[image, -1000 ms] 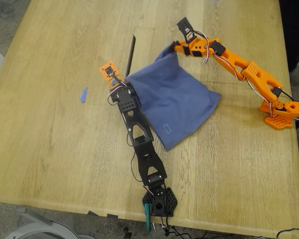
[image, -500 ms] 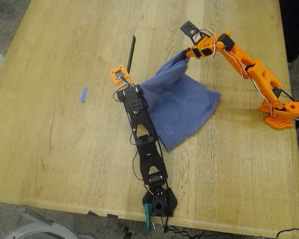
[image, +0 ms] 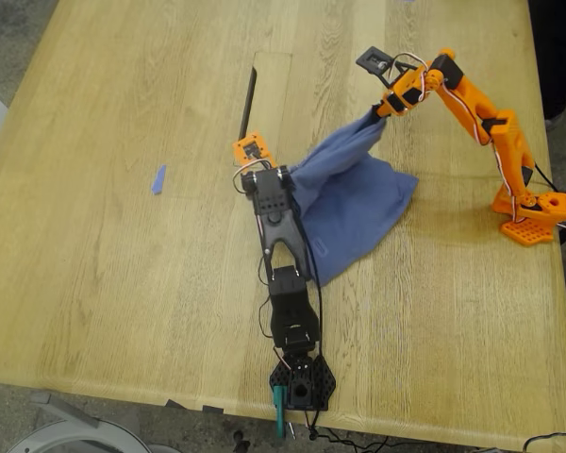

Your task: Fold a T-shirt

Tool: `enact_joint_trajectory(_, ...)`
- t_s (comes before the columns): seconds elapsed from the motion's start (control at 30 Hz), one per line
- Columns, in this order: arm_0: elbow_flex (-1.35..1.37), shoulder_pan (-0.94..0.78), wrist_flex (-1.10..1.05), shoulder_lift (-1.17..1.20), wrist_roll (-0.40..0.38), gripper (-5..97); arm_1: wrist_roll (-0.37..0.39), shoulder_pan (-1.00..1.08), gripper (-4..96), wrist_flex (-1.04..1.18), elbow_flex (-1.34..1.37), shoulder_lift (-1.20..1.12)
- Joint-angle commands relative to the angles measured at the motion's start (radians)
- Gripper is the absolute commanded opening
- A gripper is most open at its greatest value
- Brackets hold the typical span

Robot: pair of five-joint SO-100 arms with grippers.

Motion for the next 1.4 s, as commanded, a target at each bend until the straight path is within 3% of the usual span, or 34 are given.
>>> enact_joint_trajectory(0.0,0.069,0.034,0.031,0.227,-0.021,0,0.008,-0.018,0.0,0.003,0.109,0.152)
enact_joint_trajectory(0.73,0.709,0.368,-0.009,0.657,-0.037,0,0.031,-0.137,0.0,-0.144,1.103,0.723)
enact_joint_trajectory(1.37,1.121,0.531,-0.308,0.851,-0.04,0,0.052,-0.187,0.0,-0.301,1.54,0.928)
